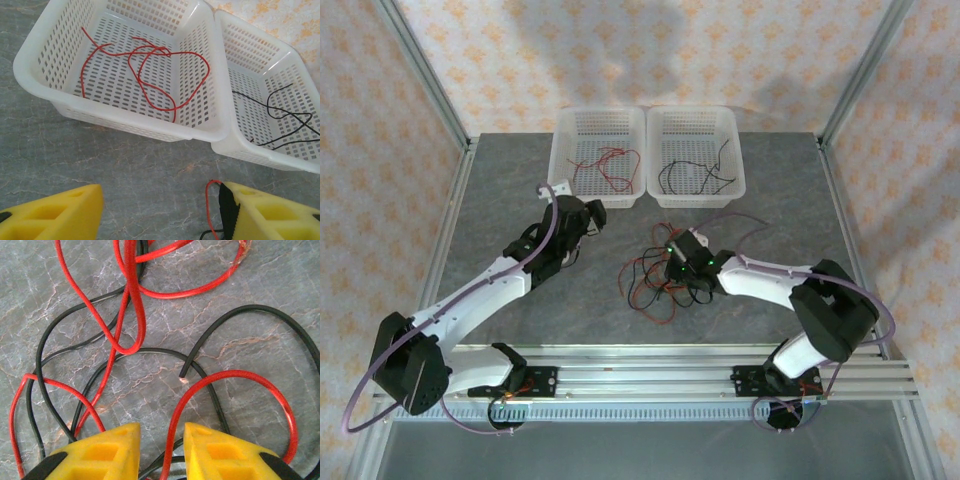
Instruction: Untangle the cables
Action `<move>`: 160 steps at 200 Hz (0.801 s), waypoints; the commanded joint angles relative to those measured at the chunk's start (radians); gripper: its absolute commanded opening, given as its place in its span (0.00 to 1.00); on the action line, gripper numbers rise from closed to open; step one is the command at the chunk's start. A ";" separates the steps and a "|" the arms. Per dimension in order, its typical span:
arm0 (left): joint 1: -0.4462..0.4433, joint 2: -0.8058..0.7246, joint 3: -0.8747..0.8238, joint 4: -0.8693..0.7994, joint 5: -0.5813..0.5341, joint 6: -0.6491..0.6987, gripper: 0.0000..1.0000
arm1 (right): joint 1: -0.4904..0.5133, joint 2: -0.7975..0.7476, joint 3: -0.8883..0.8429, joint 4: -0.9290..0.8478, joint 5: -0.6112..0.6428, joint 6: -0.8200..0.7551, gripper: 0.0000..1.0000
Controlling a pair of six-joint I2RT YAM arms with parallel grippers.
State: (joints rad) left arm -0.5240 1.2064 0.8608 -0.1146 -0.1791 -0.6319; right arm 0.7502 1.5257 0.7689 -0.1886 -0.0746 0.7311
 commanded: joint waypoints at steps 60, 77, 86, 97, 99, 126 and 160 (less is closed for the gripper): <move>-0.005 -0.044 -0.011 0.015 0.021 0.006 0.64 | 0.006 0.008 0.033 0.009 0.044 0.025 0.10; -0.005 -0.048 -0.005 0.007 0.018 0.015 0.64 | 0.005 0.003 0.032 0.010 0.047 0.024 0.06; -0.007 -0.050 -0.004 0.002 0.017 0.018 0.64 | 0.006 0.003 0.033 0.010 0.048 0.022 0.02; -0.006 -0.054 -0.001 -0.003 0.014 0.022 0.64 | 0.006 -0.002 0.032 0.014 0.050 0.022 0.00; -0.006 -0.054 0.000 -0.004 0.015 0.023 0.64 | 0.005 -0.004 0.032 0.015 0.050 0.022 0.00; -0.005 -0.065 0.001 -0.007 0.023 0.025 0.64 | 0.006 -0.039 0.030 0.046 0.033 0.004 0.00; -0.006 -0.086 -0.025 0.016 0.067 0.038 0.64 | 0.006 -0.149 0.085 0.022 0.025 -0.070 0.00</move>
State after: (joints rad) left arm -0.5240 1.1572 0.8600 -0.1150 -0.1539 -0.6262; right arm 0.7502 1.4788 0.7845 -0.1715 -0.0711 0.7250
